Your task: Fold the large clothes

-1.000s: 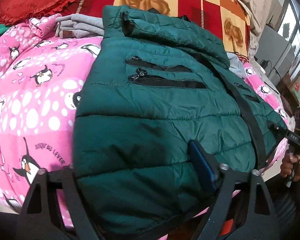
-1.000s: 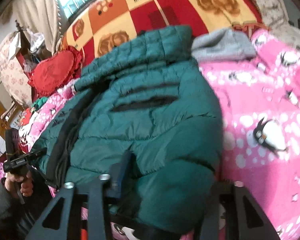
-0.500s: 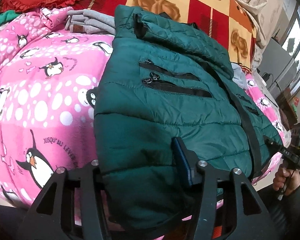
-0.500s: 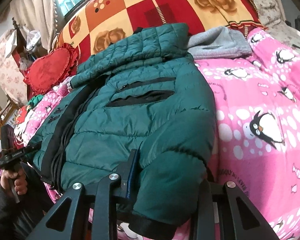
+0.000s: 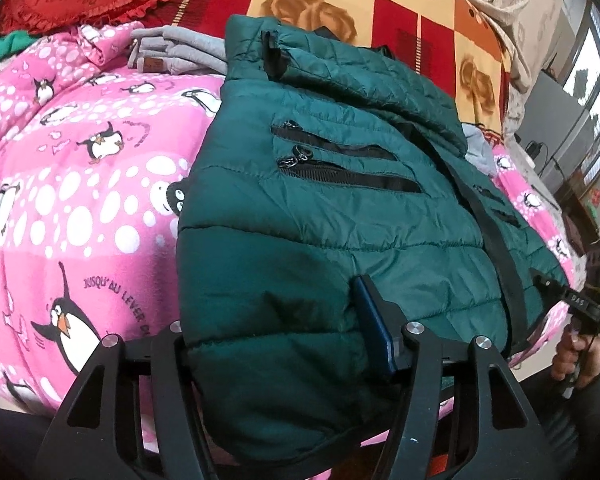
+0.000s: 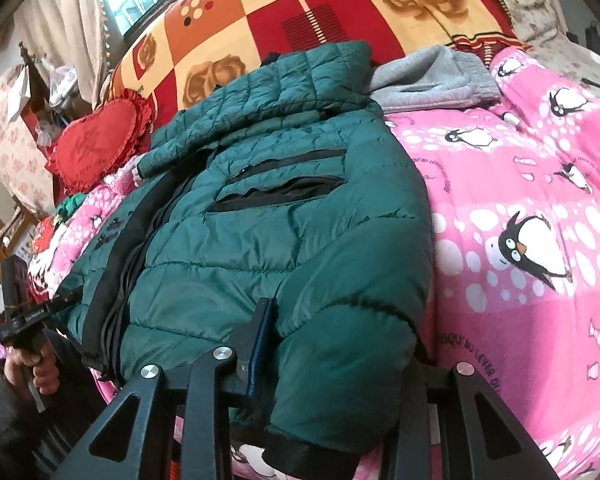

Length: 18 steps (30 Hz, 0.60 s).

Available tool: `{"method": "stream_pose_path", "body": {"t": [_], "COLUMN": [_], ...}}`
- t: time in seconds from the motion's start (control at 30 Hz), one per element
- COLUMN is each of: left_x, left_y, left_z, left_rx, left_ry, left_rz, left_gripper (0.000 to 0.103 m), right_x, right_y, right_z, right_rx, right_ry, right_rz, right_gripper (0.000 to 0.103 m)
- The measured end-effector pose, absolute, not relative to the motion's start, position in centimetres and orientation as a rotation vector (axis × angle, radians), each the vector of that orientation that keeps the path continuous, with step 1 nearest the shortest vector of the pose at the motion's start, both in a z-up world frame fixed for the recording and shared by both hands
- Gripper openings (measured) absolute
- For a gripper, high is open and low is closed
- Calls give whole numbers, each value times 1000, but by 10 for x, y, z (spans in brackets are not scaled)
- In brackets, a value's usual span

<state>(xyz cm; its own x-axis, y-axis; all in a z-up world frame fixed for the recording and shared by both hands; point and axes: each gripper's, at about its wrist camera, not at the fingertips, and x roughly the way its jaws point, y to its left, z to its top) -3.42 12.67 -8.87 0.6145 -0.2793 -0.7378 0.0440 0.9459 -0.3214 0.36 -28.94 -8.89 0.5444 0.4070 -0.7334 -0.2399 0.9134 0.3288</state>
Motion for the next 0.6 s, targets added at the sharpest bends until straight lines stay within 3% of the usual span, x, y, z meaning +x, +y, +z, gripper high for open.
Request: {"method": "stream_pose_path", "body": {"t": [0.6], "left_x": [-34], "left_y": [122], "left_z": [-90], "left_rx": [-260], "left_ry": [881], "left_rz": [-123], "left_gripper": [62], "right_x": [0], "right_y": [-272], "right_z": [-85], "right_rx": [69], "right_ry": [889], "right_rz": [322], "right_gripper": [33]}}
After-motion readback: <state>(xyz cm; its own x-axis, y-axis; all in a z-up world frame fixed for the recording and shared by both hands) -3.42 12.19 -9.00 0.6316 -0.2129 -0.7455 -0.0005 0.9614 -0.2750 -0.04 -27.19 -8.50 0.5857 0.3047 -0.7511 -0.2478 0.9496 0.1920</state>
